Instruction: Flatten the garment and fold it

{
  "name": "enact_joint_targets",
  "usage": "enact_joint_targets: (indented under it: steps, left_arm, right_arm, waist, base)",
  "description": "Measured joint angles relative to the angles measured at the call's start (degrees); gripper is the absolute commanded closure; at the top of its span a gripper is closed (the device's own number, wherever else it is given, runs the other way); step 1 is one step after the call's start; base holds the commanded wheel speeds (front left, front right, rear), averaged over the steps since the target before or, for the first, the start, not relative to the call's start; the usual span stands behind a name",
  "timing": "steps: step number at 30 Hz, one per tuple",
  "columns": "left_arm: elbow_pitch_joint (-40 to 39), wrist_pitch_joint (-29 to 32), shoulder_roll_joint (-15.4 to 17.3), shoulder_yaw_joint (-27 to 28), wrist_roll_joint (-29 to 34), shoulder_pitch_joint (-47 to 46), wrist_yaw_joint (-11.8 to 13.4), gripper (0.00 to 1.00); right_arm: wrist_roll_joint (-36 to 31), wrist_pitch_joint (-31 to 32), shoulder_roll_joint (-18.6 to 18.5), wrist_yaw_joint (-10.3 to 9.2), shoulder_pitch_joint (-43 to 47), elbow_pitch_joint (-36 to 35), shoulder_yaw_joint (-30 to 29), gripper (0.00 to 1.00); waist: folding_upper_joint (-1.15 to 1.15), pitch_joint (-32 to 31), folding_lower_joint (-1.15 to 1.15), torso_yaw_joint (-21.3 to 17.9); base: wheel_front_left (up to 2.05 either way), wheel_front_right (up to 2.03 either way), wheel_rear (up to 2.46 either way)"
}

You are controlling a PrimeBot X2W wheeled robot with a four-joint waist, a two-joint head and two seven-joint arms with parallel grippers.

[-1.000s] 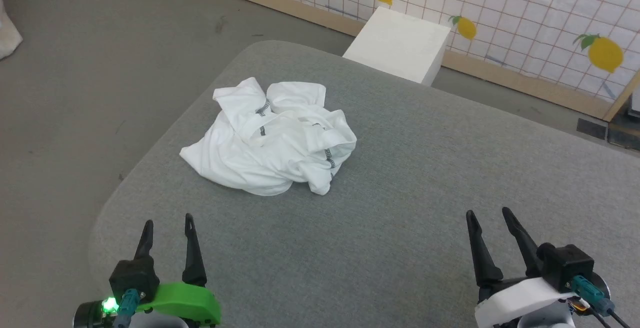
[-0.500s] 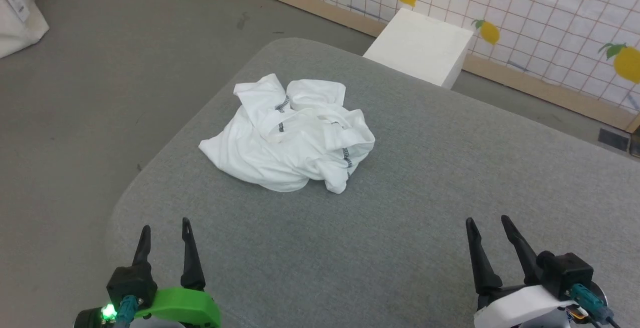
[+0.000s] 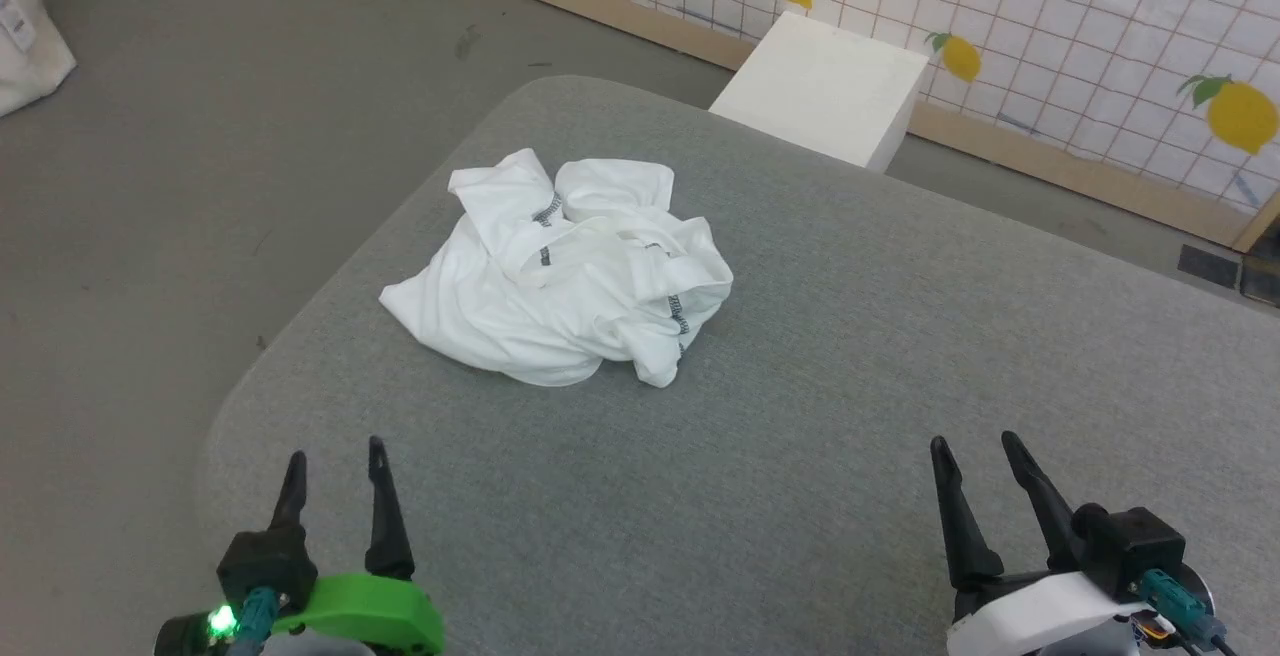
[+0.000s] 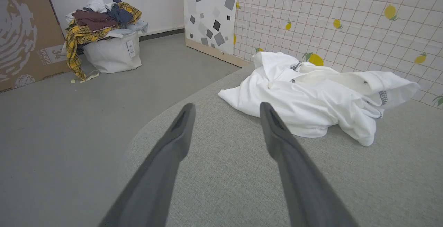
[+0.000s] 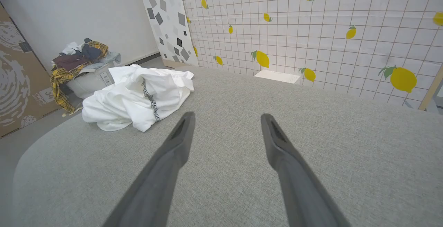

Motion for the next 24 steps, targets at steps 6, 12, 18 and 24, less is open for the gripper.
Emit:
enact_joint_targets:
  steps: [6, 12, 18, 24]
  left_arm:
    - [4.6, 3.1, 0.5, 0.3, -3.9, -8.8, -4.1, 0.00]
    - [12.5, 18.0, 2.7, 1.4, -11.2, -25.2, -8.3, 0.00]
    - [26.0, 42.9, 5.5, -0.5, -14.4, -37.3, -8.2, 0.00]
    - [31.5, 49.1, 6.6, -2.0, -14.0, -39.4, -7.0, 0.00]
  right_arm:
    - [-0.9, 0.0, 0.0, 0.00, -0.3, -1.1, 0.5, 0.00]
    - [-3.2, 1.4, 0.0, 0.00, -2.2, -3.3, -0.1, 0.00]
    - [-5.5, 3.4, 0.0, 0.00, -2.7, -6.0, -2.6, 0.00]
    - [-6.1, 4.2, 0.0, 0.00, -2.7, -7.8, -3.7, 0.00]
  waist:
    - [0.00, 0.6, 0.00, -1.8]
    - [0.00, 2.7, 0.00, -4.9]
    - [0.00, 6.7, 0.00, -9.5]
    - [0.00, 10.5, 0.01, -13.2]
  base:
    - [0.00, 0.00, 0.00]
    - [0.00, 0.00, 0.00]
    - [0.00, 0.00, 0.00]
    - [0.00, 0.00, 0.00]
